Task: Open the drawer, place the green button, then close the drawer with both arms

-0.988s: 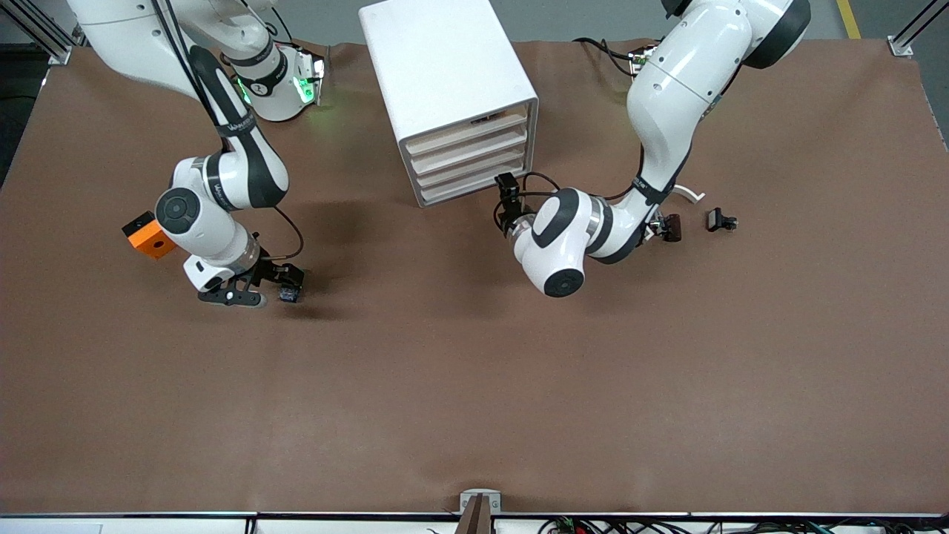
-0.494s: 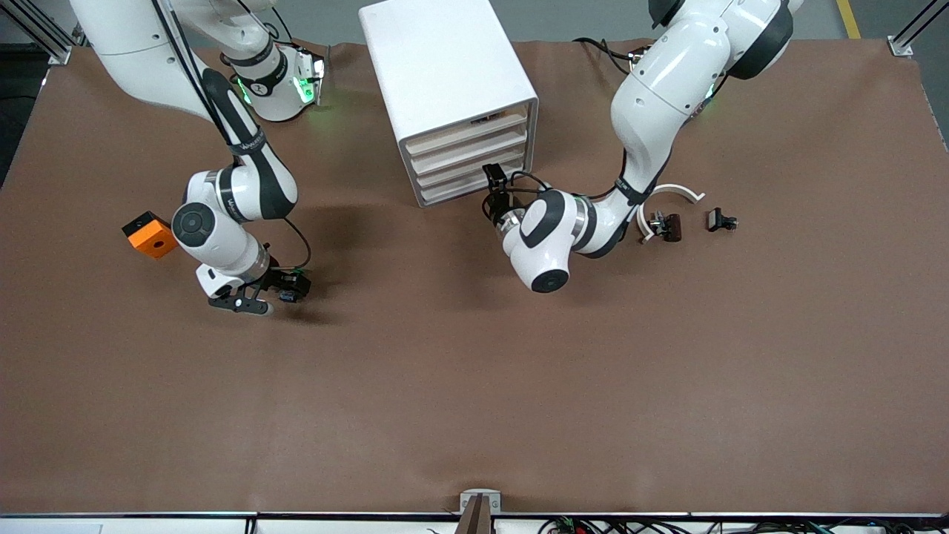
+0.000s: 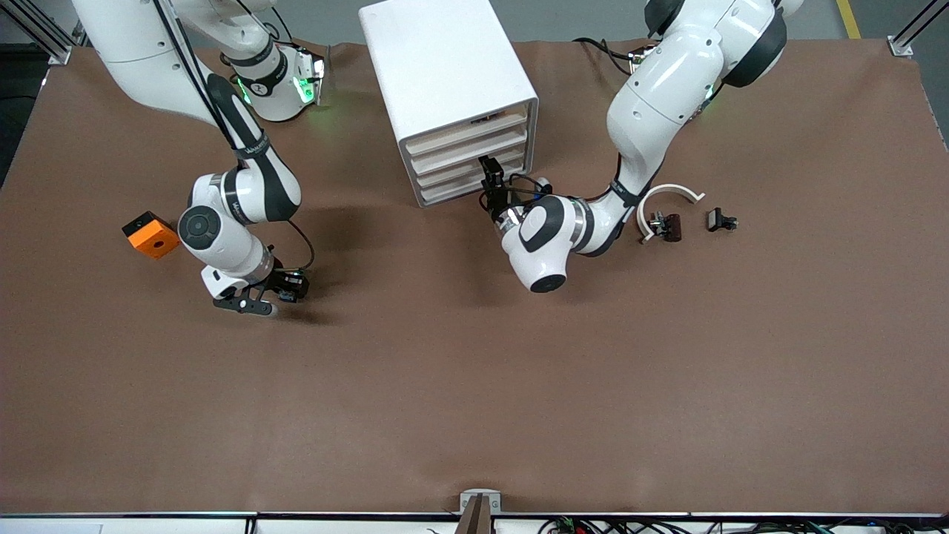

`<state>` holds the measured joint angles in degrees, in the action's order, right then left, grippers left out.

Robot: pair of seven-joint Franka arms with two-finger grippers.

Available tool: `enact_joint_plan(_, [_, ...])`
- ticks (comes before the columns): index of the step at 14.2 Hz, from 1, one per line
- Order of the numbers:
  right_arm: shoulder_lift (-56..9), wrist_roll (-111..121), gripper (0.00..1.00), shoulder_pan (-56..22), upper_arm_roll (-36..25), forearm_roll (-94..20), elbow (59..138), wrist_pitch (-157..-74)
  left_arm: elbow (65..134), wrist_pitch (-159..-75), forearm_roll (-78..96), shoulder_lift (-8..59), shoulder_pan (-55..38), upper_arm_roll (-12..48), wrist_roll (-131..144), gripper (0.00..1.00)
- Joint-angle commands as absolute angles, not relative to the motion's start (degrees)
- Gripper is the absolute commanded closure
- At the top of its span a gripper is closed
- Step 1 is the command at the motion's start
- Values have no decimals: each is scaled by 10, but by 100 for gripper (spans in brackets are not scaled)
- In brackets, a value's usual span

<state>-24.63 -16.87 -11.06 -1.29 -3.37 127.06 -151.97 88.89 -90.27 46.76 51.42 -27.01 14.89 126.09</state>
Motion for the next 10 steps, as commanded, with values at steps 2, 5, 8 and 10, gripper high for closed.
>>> enact_joint_plan(2, [-247, -185, 100, -112, -11, -28, 1264, -1511, 881, -889, 497, 521, -286, 149, 1268, 46])
enact_joint_plan(5, [-213, -245, 100, -116, -7, -29, 1258, -1468, 880, -889, 503, 531, -287, 149, 1268, 55])
enact_joint_plan(8, [-165, -309, 100, -139, -6, -34, 1217, -1350, 880, -889, 503, 540, -287, 148, 1267, 72])
enact_joint_plan(10, [-140, -356, 100, -148, -5, -35, 1172, -1262, 879, -890, 503, 543, -287, 148, 1269, 89])
